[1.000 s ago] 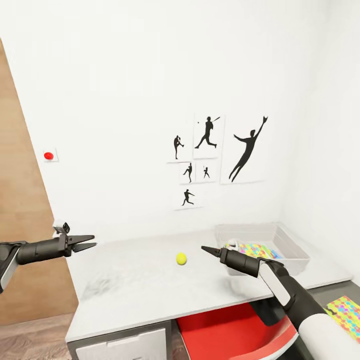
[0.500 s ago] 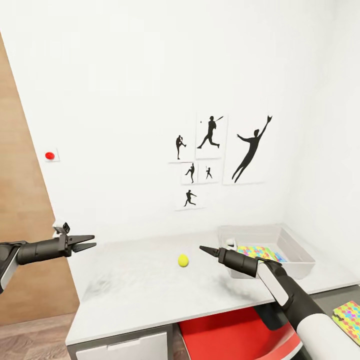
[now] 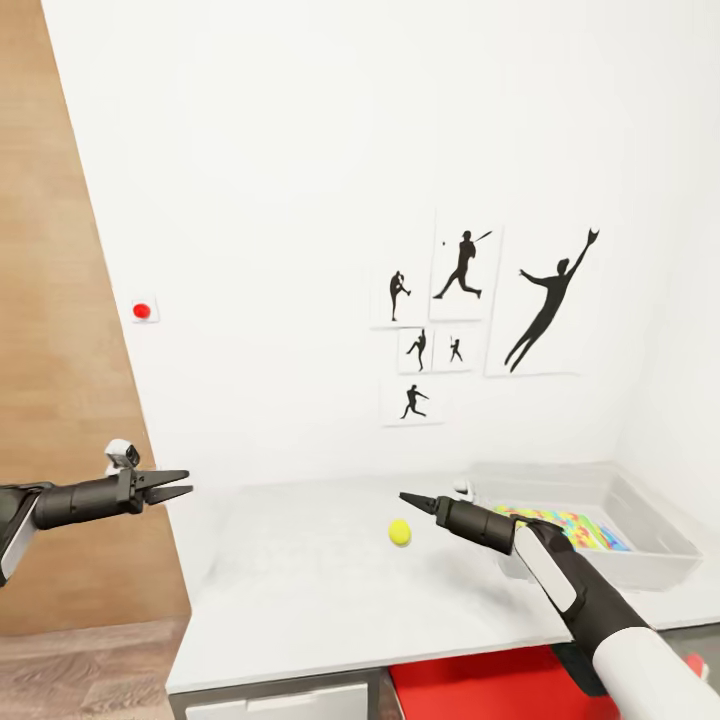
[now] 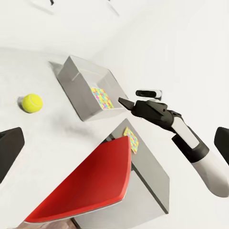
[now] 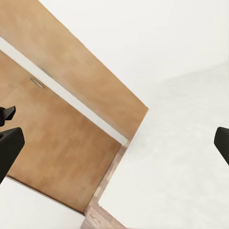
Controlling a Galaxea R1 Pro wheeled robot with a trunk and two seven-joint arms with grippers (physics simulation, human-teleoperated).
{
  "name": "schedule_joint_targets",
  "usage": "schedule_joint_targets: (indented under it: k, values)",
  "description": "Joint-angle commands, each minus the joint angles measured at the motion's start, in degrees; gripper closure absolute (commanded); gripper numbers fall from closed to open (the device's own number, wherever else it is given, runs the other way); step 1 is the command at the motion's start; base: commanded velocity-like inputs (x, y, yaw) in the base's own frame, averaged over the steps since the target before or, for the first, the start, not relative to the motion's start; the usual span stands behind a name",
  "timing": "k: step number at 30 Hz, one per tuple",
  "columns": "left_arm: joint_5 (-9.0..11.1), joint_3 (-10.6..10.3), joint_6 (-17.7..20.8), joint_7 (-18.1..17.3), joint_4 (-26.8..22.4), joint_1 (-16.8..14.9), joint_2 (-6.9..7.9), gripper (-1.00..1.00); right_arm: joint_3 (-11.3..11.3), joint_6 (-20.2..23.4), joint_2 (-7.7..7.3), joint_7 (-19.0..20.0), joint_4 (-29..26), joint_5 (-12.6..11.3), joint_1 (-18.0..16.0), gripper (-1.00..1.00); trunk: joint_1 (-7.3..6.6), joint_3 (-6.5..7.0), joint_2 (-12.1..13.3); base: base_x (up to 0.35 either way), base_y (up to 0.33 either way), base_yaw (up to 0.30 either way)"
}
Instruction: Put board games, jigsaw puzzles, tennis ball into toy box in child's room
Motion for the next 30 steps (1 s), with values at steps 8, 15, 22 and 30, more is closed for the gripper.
schedule_joint_targets:
  k: [8,15,22,30]
  values:
    - [0.0,0.0,0.6,-0.2,0.0,0.0,0.01,-1.0,0.1,0.4,-0.06,-0.4,0.0,-0.5,0.0,-1.0,0.05,-0.04,0.0,0.187,0.131,0.241]
    - [0.0,0.0,0.6,-0.2,0.0,0.0,0.01,-1.0,-0.1,0.4,-0.06,-0.4,0.0,-0.5,0.0,-1.0,0.05,-0.05,0.0,0.012,0.006,0.019]
    - [0.0,0.0,0.6,-0.2,0.0,0.0,0.01,-1.0,0.0,0.4,-0.02,-0.5,0.1,-0.5,0.0,-1.0,0.05,-0.05,0.0,0.0,0.0,0.0]
    - [0.0,-0.1,0.6,-0.2,0.0,0.0,-0.03,-1.0,0.1,0.6,0.3,-11.1,-0.2,-0.8,0.0,-1.0,0.05,-0.05,0.0,0.0,0.0,0.0]
